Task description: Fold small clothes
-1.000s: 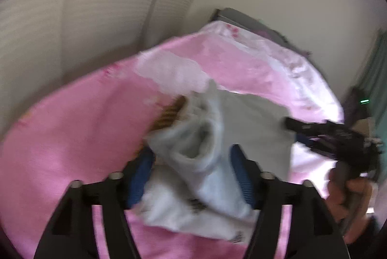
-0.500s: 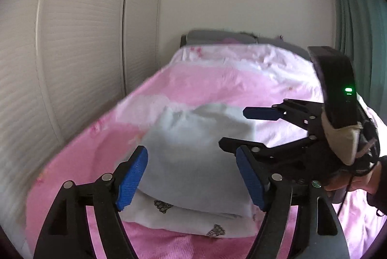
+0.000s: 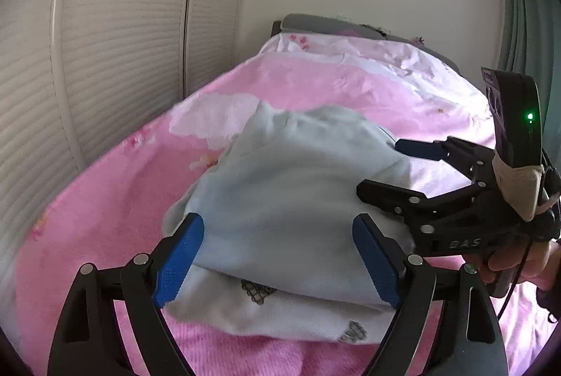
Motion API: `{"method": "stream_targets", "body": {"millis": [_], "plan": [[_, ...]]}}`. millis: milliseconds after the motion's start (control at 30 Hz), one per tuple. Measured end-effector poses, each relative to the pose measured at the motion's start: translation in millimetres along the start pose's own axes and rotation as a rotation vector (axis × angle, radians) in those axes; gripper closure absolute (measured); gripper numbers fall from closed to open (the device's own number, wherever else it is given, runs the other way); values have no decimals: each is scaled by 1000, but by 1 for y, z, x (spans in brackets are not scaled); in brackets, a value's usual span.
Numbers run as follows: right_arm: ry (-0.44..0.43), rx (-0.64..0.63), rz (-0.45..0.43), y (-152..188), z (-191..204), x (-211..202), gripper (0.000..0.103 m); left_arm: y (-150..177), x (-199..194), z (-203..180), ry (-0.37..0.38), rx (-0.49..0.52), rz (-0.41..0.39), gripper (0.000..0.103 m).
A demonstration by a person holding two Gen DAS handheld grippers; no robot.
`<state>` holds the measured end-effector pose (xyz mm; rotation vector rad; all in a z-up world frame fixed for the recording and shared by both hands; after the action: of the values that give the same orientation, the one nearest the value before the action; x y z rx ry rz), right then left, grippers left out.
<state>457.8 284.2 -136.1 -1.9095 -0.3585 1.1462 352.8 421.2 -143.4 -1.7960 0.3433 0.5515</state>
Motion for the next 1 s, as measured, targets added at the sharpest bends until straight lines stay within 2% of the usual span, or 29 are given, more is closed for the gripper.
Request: {"method": "stream_targets", "body": {"millis": [233, 433, 600, 800, 1000], "plan": [[82, 65, -89, -6, 1, -91, 13, -14, -82, -44, -35, 40, -85, 11], [174, 126, -151, 14, 12, -210, 12, -1, -161, -91, -28, 48, -102, 3], [277, 175, -168, 58, 31, -322, 11, 35, -225, -142, -26, 70, -95, 0], [437, 257, -142, 124, 52, -440, 10, 93, -270, -208, 25, 98, -50, 0], [606, 348, -88, 185, 64, -524, 9, 141, -303, -264, 81, 132, -45, 0]]}}
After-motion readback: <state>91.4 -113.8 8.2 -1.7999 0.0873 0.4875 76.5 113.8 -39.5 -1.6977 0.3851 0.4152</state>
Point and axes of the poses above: each gripper's, at about its wrist camera, not at the fingertips, and x roughly the way its jaws point, z to its left, y to its underside, the point moved 1 cm from there along x, roughly the way its jaws point, and after that the axes turned 8 degrees about -x, right-handed, at the moved point
